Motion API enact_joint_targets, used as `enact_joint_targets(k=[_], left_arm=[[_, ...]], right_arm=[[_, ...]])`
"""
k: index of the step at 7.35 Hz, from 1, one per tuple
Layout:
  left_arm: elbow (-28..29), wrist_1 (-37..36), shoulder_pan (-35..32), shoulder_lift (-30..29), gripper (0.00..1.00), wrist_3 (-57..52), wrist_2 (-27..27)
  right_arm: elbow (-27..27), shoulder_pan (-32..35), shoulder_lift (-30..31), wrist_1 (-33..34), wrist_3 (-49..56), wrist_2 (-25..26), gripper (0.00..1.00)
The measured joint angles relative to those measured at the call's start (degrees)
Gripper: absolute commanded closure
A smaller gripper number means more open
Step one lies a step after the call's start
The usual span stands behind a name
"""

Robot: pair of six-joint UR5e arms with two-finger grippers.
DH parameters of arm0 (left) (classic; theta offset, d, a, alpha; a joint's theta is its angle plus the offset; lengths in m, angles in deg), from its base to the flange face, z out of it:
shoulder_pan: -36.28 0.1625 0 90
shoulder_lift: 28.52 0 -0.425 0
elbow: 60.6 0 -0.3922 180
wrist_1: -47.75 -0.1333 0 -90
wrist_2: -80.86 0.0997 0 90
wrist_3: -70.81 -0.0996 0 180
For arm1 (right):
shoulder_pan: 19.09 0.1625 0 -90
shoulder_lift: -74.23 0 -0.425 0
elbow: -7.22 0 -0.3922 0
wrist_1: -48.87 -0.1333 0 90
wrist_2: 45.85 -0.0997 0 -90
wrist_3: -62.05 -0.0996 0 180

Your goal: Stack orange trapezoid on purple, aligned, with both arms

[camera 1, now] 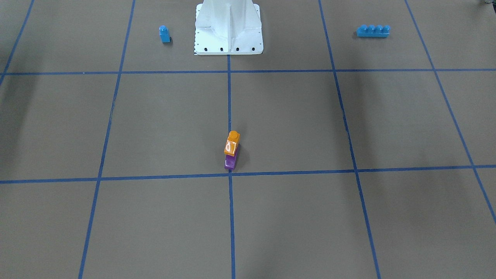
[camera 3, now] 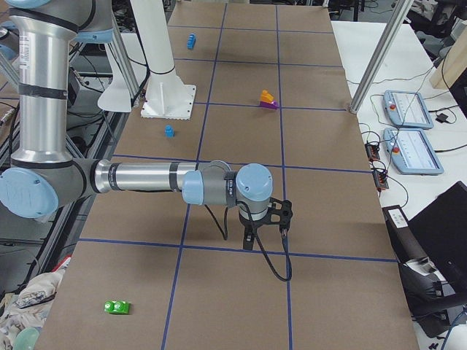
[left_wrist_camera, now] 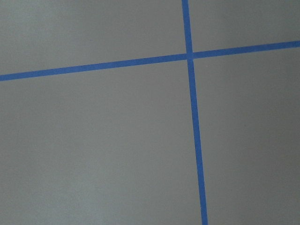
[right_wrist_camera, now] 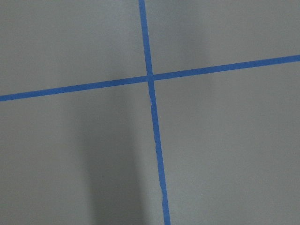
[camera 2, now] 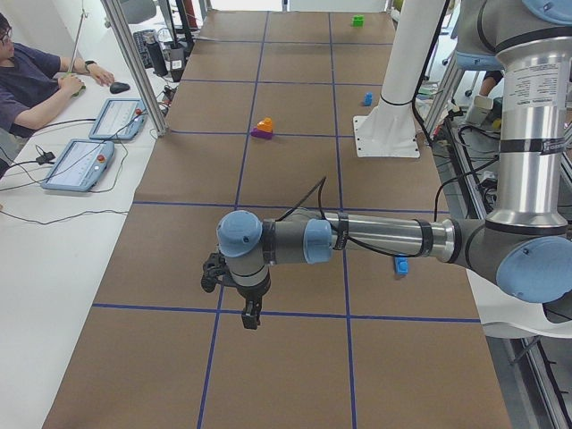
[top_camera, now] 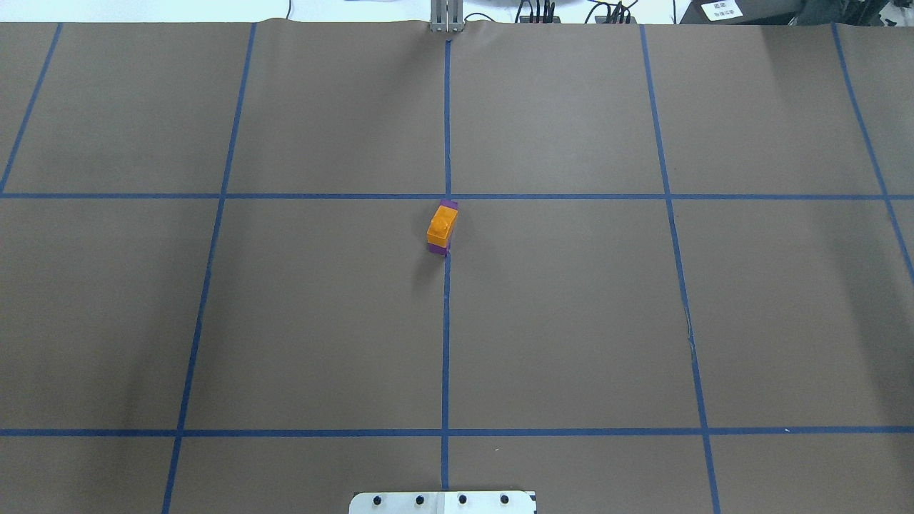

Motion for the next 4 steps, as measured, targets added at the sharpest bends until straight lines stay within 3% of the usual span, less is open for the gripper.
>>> enact_joint_targets(k=[4], left_arm=[[0.0,0.5,0.1,-0.1,0.0,0.0,-0.1]], right_arm=[[0.3,-2.8,-1.1,0.1,0.0,2.4,0.0]])
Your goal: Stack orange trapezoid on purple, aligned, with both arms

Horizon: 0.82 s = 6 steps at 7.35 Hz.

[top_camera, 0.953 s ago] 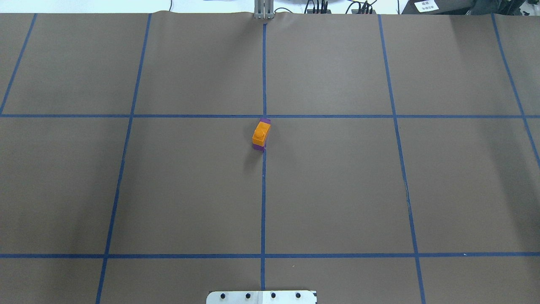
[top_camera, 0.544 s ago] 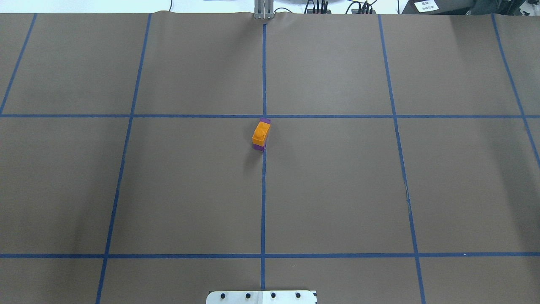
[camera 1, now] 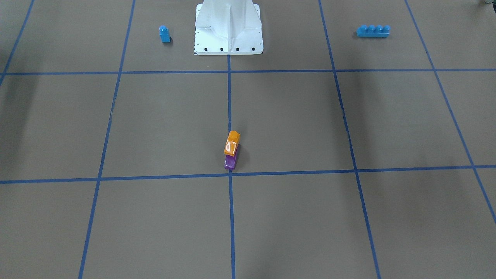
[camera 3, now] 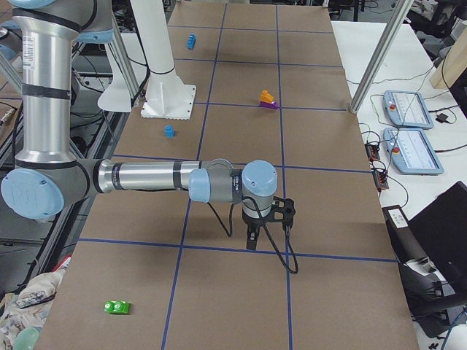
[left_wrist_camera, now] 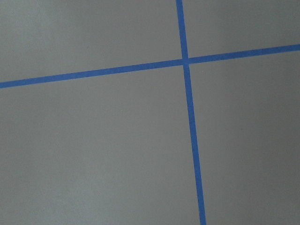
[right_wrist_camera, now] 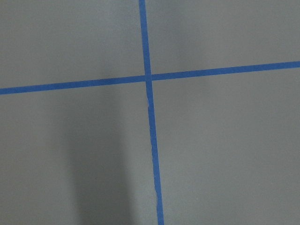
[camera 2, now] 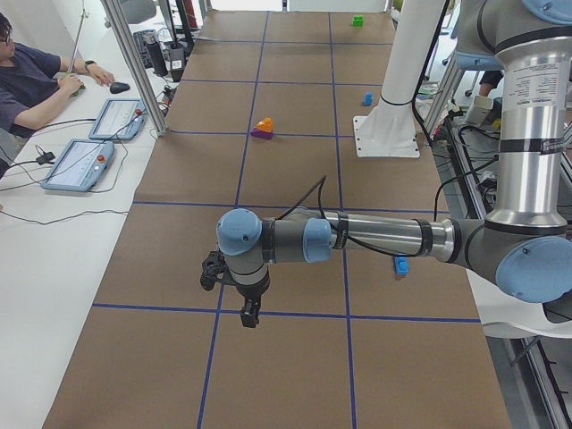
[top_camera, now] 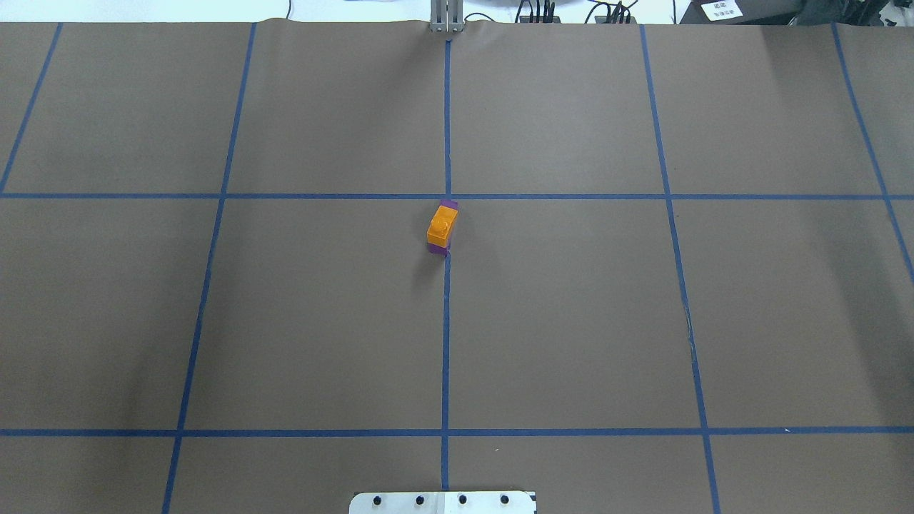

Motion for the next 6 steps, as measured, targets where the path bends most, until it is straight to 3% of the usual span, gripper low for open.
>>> enact_joint_targets(k=[6], left_arm=[[0.2,1.0,0.1,-0.2,0.0,0.1,0.0]], right_arm=[[2.3,0.3,0.0,0.0,10.0,-0.2,0.0]])
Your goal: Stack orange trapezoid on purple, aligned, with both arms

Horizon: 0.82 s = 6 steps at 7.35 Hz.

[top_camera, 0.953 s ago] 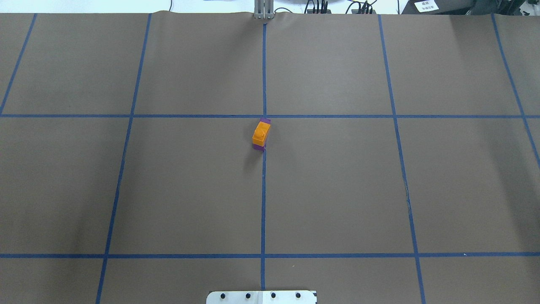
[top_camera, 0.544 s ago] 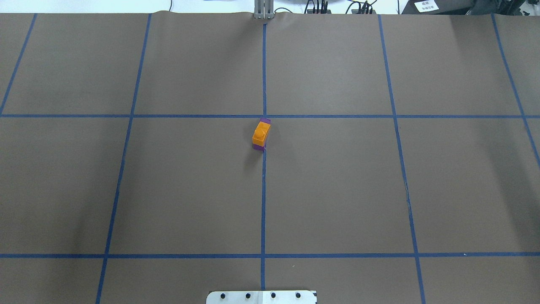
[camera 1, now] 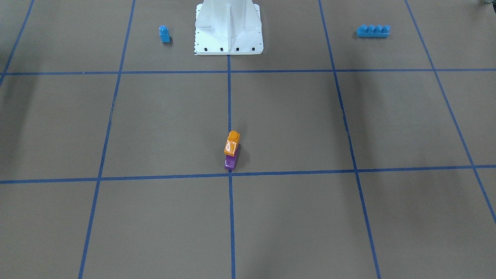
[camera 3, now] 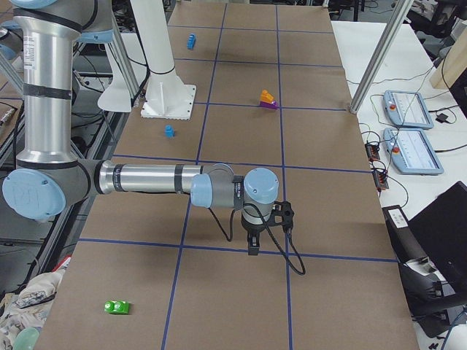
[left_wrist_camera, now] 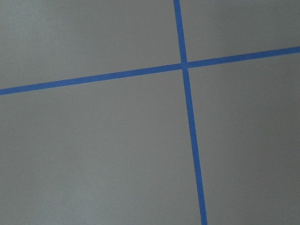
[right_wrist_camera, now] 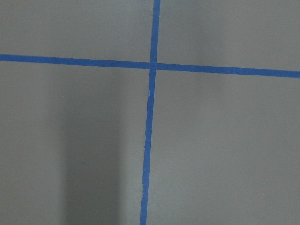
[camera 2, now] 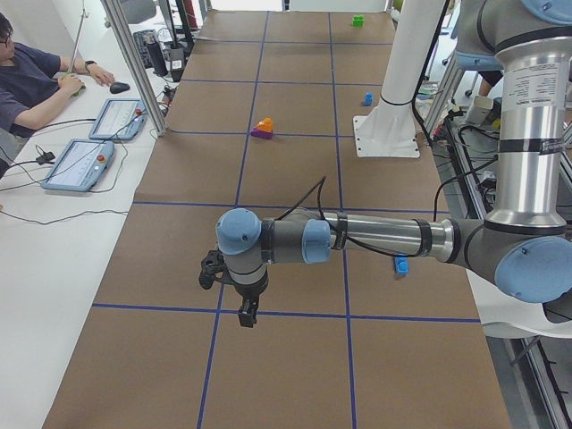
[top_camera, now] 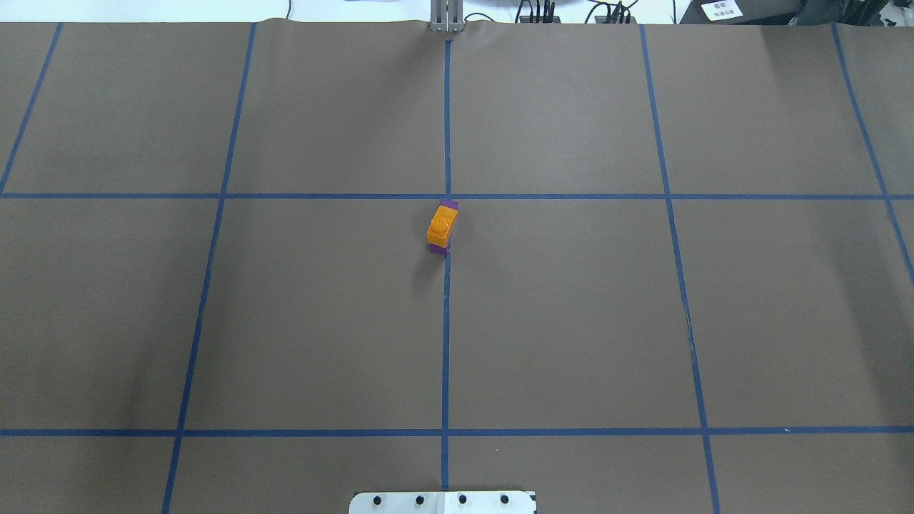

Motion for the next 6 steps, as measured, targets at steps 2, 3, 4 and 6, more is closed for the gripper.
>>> enact_joint_targets(k=[2,3,4,6], left_arm=[[0.0,-0.1,0.0,-0.1,0.0,0.1,0.0],[0.1,-0.1,0.0,-0.1,0.0,0.1,0.0],[0.1,-0.1,0.0,-0.1,0.0,0.1,0.1],[0.2,-0.2,0.0,0.0,0.0,1.6,0.1]], right_arm=[[0.1,0.7,0.1,0.0,-0.1,-0.4,0.0],[0.1,0.9,0.2,0.0,-0.2,-0.3,0.0],[0.1,0.9,0.3,0.0,-0.3,-0.3,0.0],[0.1,0.9,0.6,-0.1,-1.1,-0.3,0.0]])
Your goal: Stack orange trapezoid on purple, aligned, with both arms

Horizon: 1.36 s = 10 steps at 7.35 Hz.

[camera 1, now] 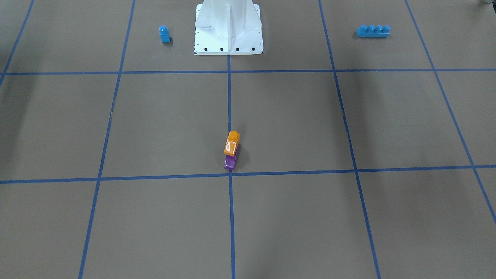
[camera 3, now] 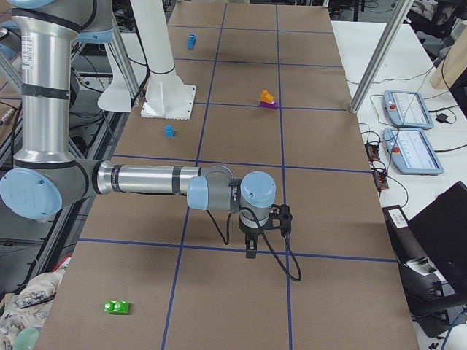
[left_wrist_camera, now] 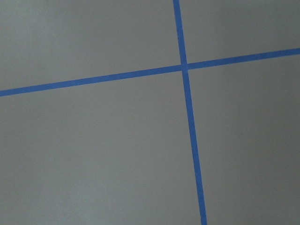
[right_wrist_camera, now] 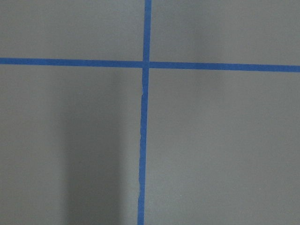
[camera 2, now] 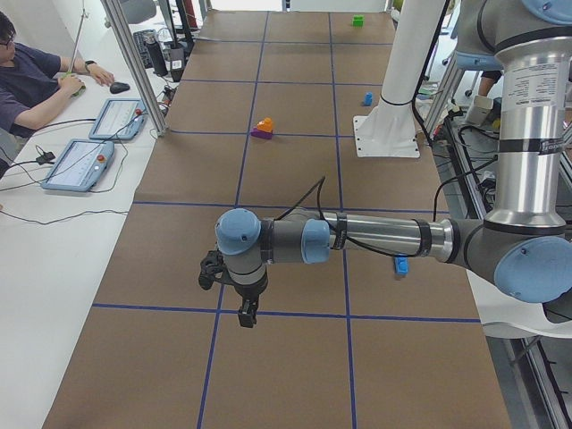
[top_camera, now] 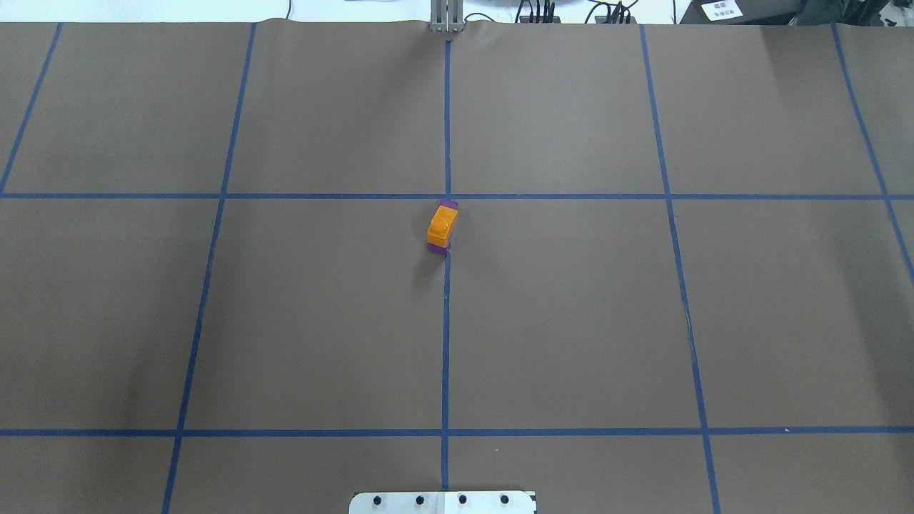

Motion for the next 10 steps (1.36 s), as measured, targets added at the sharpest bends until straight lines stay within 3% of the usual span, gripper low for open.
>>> enact_joint_targets(k=[3,10], left_arm=[[-0.1,0.1,0.1,-0.1,0.0,5.7,0.0],[-0.1,0.3,0.1,-0.1,0.0,5.7,0.0]], right_arm=[[0.0,0.3,0.2,-0.3,-5.4,0.1,0.0],[0.0,0.4,0.2,-0.6,-8.7,0.2,0.0]])
